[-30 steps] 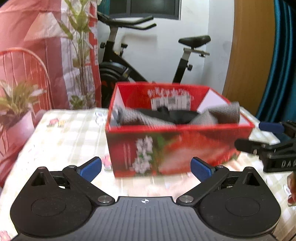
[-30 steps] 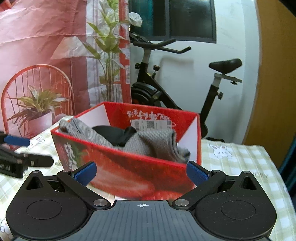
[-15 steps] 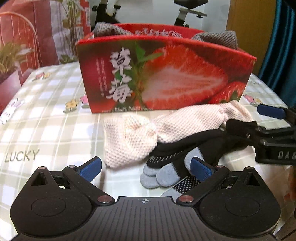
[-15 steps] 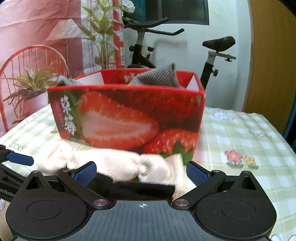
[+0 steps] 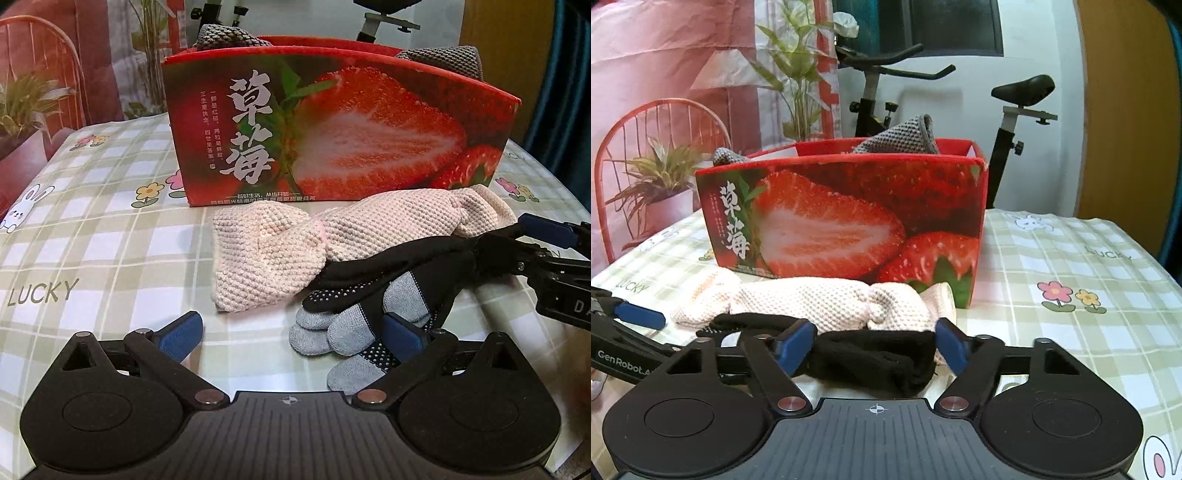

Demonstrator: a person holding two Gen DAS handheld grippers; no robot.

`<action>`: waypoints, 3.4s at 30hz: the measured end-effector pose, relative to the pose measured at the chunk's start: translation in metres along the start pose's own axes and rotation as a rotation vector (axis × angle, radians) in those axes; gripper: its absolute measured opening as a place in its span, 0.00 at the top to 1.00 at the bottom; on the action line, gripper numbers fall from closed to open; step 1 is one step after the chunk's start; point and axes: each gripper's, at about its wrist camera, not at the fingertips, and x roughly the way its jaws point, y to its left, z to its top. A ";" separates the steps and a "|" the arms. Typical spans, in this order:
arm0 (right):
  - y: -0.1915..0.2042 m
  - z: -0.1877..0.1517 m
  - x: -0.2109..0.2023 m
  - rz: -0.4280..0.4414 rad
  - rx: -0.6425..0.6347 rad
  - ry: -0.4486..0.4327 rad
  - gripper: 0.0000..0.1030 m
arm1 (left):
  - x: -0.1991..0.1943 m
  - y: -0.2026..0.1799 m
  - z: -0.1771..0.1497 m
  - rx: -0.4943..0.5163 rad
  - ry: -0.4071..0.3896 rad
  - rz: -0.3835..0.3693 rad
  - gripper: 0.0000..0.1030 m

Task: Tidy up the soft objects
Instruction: 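Move both tools back to the black work glove beside the box, then close both tools on the black work glove, then lift the black work glove with both tools over the box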

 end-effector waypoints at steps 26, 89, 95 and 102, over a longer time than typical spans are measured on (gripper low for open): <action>-0.020 -0.004 -0.007 0.078 0.111 0.027 0.48 | -0.011 0.013 0.004 -0.110 0.033 -0.120 0.08; 0.011 0.135 -0.059 0.176 -0.128 -0.129 0.89 | -0.118 0.023 0.082 -0.042 -0.425 -0.361 0.91; 0.009 0.186 -0.027 0.179 -0.179 -0.129 0.89 | -0.105 0.024 0.132 0.006 -0.445 -0.319 0.91; 0.001 0.223 0.029 0.172 -0.181 -0.101 0.89 | -0.073 0.027 0.178 0.014 -0.390 -0.270 0.91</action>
